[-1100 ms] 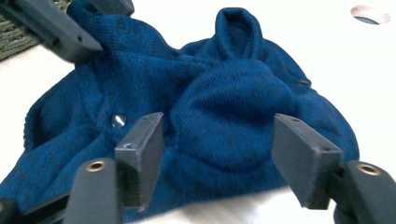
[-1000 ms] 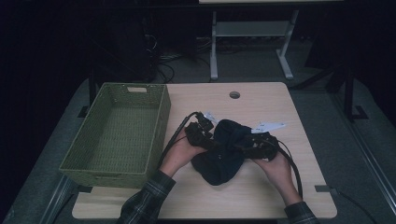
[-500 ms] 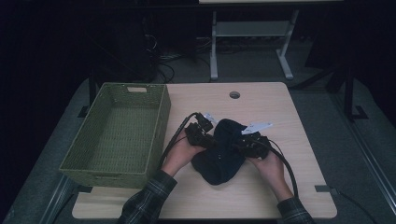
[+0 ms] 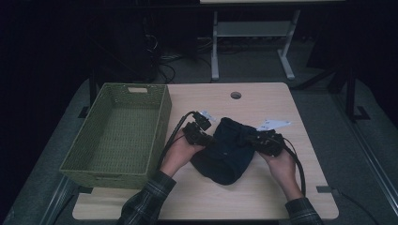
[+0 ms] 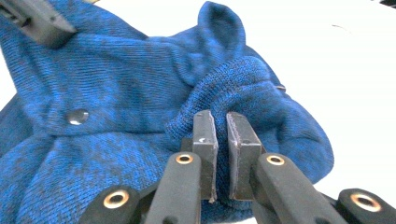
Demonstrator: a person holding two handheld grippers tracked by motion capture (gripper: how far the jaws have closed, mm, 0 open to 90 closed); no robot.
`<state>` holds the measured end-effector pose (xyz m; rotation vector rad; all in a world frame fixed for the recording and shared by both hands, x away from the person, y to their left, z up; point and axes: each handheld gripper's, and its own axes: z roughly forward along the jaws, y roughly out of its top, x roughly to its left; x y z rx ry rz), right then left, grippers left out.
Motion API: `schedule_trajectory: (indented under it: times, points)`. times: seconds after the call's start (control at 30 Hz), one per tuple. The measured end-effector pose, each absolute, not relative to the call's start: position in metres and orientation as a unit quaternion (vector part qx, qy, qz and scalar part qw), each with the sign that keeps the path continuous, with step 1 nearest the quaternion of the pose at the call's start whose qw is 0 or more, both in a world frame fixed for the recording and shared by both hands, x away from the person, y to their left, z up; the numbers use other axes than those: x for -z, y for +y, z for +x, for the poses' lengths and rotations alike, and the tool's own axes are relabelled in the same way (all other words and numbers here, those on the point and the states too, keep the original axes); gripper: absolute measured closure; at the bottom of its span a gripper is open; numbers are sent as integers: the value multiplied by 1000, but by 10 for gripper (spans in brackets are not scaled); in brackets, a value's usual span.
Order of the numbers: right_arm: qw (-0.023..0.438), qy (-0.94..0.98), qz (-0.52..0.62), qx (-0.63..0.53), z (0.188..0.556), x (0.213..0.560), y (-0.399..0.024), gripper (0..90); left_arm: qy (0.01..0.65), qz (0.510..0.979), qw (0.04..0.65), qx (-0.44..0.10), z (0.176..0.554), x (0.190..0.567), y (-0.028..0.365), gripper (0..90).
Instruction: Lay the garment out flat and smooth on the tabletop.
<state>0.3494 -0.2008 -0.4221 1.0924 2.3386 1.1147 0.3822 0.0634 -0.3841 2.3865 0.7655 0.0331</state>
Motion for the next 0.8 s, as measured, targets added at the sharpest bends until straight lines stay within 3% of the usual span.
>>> schedule_trajectory:
  times: [0.37, 0.63, 0.7, 0.8]
  points:
    - [161, 796, 412, -414, 354, 422, -231, 827, 305, 898, 315, 26, 385, 393, 66, 829]
    - [174, 793, 421, -404, 364, 433, -232, 827, 314, 895, 316, 13, 393, 409, 62, 827]
    - [175, 792, 423, -404, 366, 436, -231, 810, 314, 896, 315, 0, 395, 412, 62, 817]
    - [173, 793, 424, -401, 368, 439, -229, 700, 318, 896, 311, -9, 399, 418, 62, 740]
